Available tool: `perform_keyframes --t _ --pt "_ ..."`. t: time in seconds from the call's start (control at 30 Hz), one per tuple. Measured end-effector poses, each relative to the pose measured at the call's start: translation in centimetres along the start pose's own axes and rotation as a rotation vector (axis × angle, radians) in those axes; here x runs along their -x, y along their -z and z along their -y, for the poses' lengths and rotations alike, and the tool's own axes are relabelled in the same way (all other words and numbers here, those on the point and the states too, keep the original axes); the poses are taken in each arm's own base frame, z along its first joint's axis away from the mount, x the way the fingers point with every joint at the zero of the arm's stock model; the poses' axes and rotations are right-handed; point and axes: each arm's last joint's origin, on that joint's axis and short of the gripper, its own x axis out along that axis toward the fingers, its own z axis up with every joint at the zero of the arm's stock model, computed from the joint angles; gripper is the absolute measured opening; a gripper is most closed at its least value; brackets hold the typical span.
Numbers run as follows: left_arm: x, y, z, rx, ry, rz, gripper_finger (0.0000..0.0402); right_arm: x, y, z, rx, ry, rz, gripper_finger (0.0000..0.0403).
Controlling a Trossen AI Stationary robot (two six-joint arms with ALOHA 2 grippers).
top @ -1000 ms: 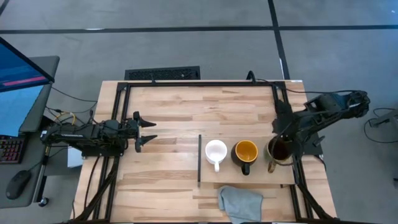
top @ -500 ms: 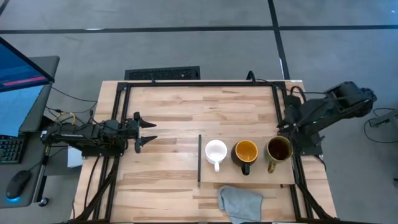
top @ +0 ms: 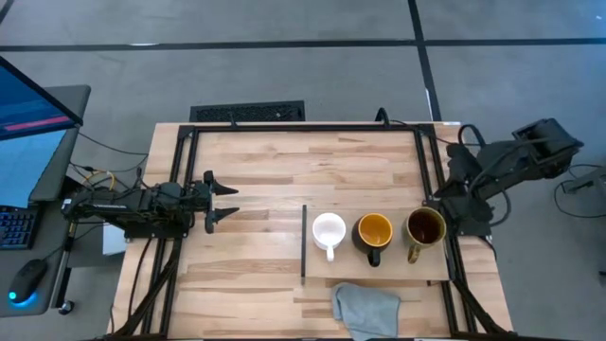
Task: Stack small to large cups/mugs on shelf
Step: Put the blue mug on the shelf
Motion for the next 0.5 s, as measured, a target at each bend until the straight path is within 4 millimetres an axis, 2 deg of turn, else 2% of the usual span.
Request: perform_keyframes --t 0.2,0.5 --pt "0.0 0.0 0.0 -0.001 0.0 0.0 0.0266 -1.6 1.3 0.3 -0.028 -0.004 -0.07 0.0003" --pt "0.0 0.0 0.0 0.01 0.0 0.0 0.0266 -2.4 4.1 1.2 -0.115 0.009 -0.08 0.0001"
